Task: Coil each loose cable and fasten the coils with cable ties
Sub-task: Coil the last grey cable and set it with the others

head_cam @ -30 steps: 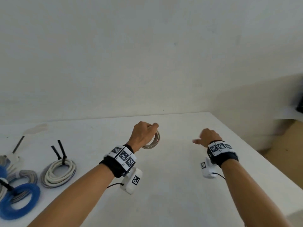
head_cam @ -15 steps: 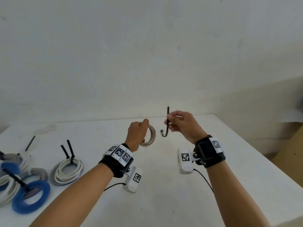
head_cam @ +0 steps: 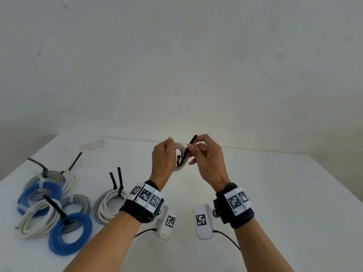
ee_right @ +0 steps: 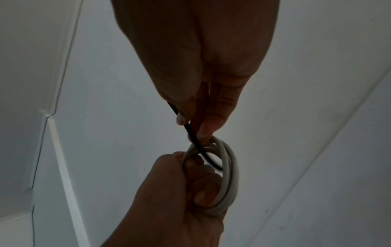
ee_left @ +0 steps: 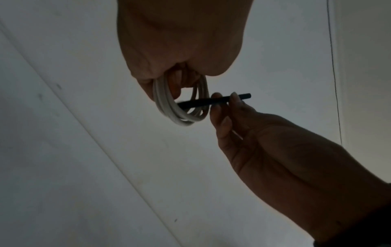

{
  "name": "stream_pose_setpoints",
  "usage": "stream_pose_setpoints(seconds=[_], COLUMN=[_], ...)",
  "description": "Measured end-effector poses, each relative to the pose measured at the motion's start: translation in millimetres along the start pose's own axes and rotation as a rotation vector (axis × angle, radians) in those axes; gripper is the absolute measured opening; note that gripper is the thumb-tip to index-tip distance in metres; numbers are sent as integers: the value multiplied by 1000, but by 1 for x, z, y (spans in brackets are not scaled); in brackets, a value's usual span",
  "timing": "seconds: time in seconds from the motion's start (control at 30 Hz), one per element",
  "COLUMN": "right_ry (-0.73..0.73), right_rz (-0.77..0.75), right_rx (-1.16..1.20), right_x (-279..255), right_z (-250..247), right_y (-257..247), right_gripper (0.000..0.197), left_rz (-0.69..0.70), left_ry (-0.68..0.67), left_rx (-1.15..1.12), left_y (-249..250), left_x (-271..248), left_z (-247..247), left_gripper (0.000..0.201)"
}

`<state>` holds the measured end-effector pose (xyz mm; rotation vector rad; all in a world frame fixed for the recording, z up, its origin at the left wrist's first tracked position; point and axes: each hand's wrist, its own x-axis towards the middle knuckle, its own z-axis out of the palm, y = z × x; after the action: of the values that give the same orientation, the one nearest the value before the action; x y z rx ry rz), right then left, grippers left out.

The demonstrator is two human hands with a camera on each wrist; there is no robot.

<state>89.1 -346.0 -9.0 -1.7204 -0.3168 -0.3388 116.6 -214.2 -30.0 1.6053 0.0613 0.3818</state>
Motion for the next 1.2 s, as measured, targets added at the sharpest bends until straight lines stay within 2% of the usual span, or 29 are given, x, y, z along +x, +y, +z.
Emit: stream_pose_setpoints(seconds=[0.1,0.17,0.27,0.4,0.57,0.63,0.73,0.87,1.2], right_ry=[20,36,37,-14,-67,-56,-98,-172,-205], right_rz=[13,7,-25,-53,-21,-24,57,169,222], right_rx=[6,78,206,256,206,189,161,140,182], right_x=[7,8,4,0,0,0,-3,-4,-2], right_z=[9,18,31,40,41,38,36,37,30], right_y=[11,13,14,15,17,18,19,17,16], right_gripper=[7,6,4,5,6,13,23,25,24], left_rz=[10,2,-12,-90,51,90,116,130,247], left_ry=[-2,-3,36,68,58,54,61,29,-58], left_rx=[12,10,-19,-121,-99,-84,-77,-99,-6], left_y=[-6,-11,-20,-31,-21,-18,-16,-9,-10], left_x=[5,7,11,13,14,14,13,9,9], left_z=[-10,-15,-22,-27,-33,-33,-34,-36,-38], left_gripper=[61,59,47,17,24,23,24,24,22])
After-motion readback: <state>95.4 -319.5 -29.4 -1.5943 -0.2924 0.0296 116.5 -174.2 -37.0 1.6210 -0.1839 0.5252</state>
